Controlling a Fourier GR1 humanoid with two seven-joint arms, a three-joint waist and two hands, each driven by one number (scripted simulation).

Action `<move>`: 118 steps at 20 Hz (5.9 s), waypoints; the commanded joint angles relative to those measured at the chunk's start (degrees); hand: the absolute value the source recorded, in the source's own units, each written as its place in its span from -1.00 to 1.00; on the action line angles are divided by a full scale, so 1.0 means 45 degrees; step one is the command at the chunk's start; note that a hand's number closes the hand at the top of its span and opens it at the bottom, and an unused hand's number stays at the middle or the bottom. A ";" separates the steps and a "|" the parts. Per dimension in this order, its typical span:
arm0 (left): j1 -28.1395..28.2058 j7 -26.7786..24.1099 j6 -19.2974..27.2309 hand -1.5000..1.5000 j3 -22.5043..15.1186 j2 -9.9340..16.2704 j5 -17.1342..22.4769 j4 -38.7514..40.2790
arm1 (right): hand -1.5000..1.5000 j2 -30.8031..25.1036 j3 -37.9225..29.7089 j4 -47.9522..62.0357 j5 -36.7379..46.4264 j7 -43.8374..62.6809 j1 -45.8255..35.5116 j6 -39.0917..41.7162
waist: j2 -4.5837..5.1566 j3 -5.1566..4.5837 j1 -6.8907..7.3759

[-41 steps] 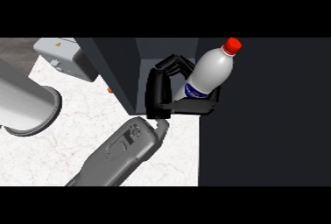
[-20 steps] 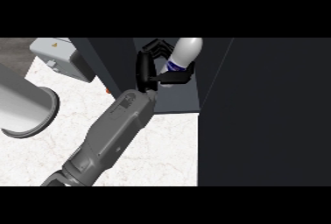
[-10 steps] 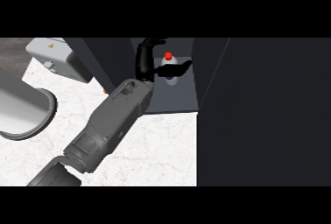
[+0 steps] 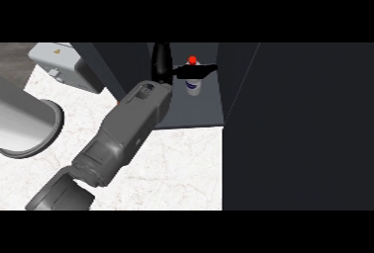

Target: Pick up the bottled water, place it into the cabinet and close the cabinet

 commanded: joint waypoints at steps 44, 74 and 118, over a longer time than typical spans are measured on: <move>1.3155 0.1627 -0.0734 -1.00 -0.4870 0.2711 -0.0114 -1.8104 | 1.00 -0.1649 0.2861 -0.2198 0.0495 0.2822 -0.0793 0.0768 | -0.0285 0.0000 0.0791; 1.8426 0.0228 -0.3129 -1.00 -0.2404 0.6333 0.1494 -2.1902 | 1.00 0.1112 1.3263 -0.2188 0.6695 0.8974 -0.6181 -0.1935 | -0.0423 -0.0128 0.1092; 1.9726 -0.0656 -0.6504 -1.00 -0.0604 0.8011 0.2893 -2.2364 | 1.00 0.1290 1.3087 0.2583 0.0306 1.1340 -1.0086 -0.2570 | 0.0529 -0.0173 0.3057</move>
